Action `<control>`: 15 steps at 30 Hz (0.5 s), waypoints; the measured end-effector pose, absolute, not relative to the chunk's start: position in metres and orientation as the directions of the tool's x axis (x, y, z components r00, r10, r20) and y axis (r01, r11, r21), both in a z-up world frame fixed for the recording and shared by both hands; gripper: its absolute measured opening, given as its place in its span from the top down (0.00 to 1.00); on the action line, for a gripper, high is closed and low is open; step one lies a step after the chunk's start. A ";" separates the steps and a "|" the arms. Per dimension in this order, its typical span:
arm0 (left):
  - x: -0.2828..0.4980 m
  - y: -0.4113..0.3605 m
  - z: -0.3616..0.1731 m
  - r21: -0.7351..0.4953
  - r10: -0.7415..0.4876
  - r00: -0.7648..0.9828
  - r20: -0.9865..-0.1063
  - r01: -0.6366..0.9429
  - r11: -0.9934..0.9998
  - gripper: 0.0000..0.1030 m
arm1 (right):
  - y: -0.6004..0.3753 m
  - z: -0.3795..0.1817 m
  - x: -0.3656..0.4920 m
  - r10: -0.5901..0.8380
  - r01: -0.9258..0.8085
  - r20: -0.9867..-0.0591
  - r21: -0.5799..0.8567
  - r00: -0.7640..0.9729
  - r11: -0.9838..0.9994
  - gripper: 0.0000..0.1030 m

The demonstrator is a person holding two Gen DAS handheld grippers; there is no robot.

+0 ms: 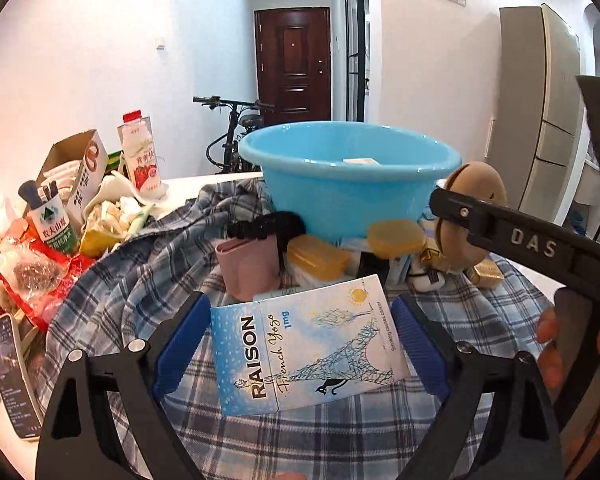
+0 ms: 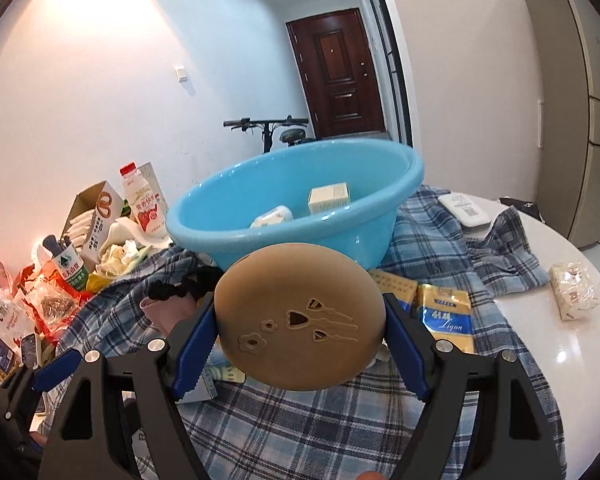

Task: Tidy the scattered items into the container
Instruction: 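Drop the disc into the blue basin with the right tool while the left tool carries the RAISON box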

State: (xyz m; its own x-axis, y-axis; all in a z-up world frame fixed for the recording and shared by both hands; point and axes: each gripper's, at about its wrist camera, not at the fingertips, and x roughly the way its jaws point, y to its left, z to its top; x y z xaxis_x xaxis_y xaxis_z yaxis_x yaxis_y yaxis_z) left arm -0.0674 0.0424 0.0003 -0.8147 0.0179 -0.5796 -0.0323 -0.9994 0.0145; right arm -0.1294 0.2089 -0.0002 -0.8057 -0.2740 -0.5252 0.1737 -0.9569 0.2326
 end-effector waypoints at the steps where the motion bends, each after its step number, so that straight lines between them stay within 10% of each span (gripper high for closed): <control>1: -0.068 0.042 0.003 0.010 0.029 -0.816 -0.577 -0.042 -0.999 0.12 | 0.210 0.001 -0.129 -0.270 0.170 -0.520 0.232 -0.810 -0.958 0.22; 15: -0.097 0.030 0.066 0.039 0.051 -0.889 -0.455 -0.078 -0.996 0.12 | 0.206 0.056 -0.129 -0.180 0.119 -0.474 0.154 -0.862 -0.981 0.22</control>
State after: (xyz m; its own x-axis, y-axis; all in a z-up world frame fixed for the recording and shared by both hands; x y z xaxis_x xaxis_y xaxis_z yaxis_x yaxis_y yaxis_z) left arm -0.0966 0.0297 0.0661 -0.8889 0.0514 -0.4552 -0.0776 -0.9962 0.0391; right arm -0.1293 0.2060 0.0557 -0.8622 -0.1796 -0.4736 0.1194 -0.9808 0.1544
